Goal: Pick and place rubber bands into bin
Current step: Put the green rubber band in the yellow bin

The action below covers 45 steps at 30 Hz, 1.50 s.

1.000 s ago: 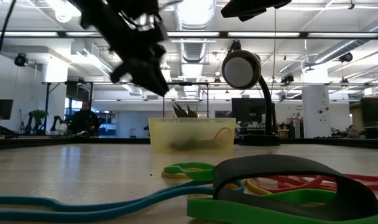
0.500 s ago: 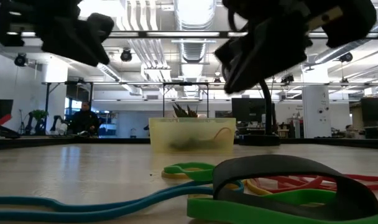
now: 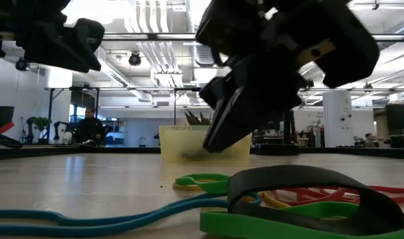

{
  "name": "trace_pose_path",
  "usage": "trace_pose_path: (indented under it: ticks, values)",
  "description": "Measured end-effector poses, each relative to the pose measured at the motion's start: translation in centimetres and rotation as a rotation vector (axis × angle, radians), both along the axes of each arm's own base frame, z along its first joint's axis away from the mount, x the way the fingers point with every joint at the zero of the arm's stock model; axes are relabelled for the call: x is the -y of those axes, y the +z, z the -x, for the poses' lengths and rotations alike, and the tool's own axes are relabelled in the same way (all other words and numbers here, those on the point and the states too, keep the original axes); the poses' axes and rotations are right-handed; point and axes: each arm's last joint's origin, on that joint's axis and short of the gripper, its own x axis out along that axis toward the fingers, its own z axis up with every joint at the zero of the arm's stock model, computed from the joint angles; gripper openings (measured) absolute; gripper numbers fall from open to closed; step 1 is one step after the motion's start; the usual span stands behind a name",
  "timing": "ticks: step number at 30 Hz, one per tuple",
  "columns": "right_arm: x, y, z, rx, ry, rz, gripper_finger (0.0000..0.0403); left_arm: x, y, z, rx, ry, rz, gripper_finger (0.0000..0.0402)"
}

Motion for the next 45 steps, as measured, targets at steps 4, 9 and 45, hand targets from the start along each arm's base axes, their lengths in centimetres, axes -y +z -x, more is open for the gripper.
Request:
trace_pose_path:
  ticks: [4, 9, 45]
  values:
    - [-0.4, -0.6, -0.8, -0.035, 0.023, -0.049, 0.0057, 0.0, -0.3, 0.1, 0.002, 0.004, 0.004, 0.0092]
    - [-0.7, -0.6, -1.3, -0.037, 0.045, -0.076, 0.0057, 0.1, -0.5, -0.2, 0.0, 0.005, 0.002, 0.0092]
    - [-0.3, -2.7, -2.0, -0.038, -0.012, 0.029, 0.0116, 0.3, -0.8, -0.8, -0.003, 0.002, -0.004, 0.0092]
